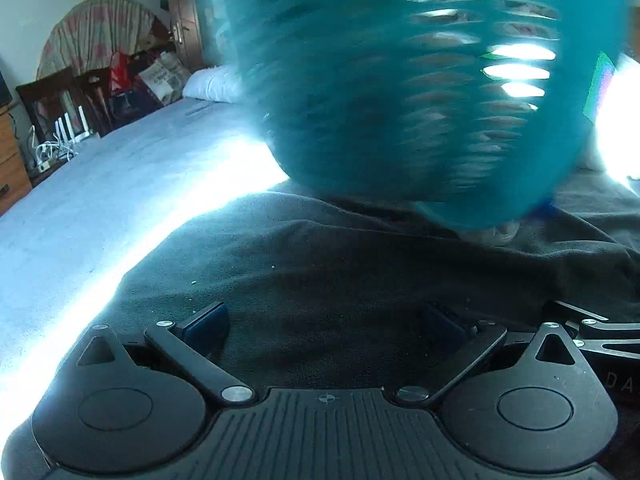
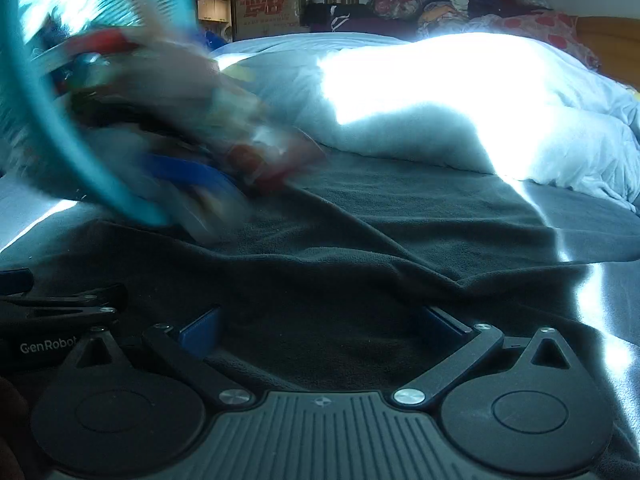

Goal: Organize objects

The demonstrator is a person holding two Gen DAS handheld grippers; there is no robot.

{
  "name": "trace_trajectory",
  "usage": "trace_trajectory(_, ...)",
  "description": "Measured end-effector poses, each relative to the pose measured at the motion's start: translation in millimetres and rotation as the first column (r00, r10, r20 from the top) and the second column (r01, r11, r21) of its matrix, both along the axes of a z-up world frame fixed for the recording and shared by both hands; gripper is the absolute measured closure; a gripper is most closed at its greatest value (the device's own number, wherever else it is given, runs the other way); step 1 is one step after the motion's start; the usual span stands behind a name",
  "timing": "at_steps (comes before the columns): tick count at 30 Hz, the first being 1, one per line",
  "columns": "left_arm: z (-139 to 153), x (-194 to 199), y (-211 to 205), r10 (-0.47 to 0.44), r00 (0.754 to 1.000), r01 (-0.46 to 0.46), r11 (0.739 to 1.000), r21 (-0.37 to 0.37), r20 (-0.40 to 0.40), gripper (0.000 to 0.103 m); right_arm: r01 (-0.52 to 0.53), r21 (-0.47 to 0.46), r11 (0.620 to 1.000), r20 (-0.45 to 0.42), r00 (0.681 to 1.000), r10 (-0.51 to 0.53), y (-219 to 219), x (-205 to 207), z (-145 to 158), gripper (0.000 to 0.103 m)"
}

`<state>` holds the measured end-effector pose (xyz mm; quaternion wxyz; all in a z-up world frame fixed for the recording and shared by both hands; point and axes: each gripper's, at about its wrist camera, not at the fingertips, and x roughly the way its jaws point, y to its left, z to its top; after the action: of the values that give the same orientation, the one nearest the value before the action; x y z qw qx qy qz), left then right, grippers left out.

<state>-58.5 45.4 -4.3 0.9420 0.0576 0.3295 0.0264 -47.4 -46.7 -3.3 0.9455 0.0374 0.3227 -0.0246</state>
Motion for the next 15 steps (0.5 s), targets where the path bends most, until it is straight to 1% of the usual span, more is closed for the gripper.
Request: trace_trajectory(15, -0.3, -0.9, -1.0, 0.001, 1.000, -0.001, 1.000, 0.000, -0.001, 0.000, -0.010, 0.009, 1.000, -0.002, 1.000, 0.010, -1.1, 1.1, 2.8, 0.000)
